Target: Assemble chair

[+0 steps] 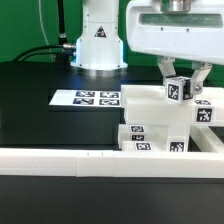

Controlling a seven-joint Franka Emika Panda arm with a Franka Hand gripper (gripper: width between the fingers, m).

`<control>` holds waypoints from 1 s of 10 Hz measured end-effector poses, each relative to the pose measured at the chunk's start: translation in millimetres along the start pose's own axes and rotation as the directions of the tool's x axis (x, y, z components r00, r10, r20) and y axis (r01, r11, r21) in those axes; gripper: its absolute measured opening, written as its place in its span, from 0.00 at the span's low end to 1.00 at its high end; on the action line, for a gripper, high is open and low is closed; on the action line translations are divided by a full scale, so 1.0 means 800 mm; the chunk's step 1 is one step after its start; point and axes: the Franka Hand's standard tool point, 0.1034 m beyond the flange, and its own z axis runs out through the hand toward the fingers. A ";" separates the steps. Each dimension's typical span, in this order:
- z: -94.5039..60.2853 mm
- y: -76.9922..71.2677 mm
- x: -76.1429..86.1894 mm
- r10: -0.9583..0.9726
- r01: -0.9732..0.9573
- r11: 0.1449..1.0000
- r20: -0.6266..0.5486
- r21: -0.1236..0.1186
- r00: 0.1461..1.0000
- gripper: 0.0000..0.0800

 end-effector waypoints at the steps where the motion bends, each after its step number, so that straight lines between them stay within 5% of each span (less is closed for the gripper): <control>1: 0.000 0.000 0.000 0.040 -0.040 0.999 0.001 0.001 0.999 0.36; 2: 0.000 0.000 0.000 0.017 -0.017 1.000 0.001 0.000 1.000 0.36; 4: 0.000 -0.001 0.000 -0.043 0.043 0.999 0.000 0.005 0.999 0.74; 5: -0.001 -0.005 0.003 -0.079 0.079 0.997 -0.010 0.022 0.997 0.74; 8: 0.000 -0.005 0.003 -0.317 0.318 0.948 -0.015 0.017 0.948 0.81; 10: -0.002 -0.003 0.006 -0.590 0.590 0.808 -0.009 -0.019 0.808 0.81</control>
Offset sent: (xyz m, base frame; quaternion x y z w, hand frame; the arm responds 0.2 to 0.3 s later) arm 0.0048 -0.0050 0.0025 -0.0265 0.0073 -0.0859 0.9959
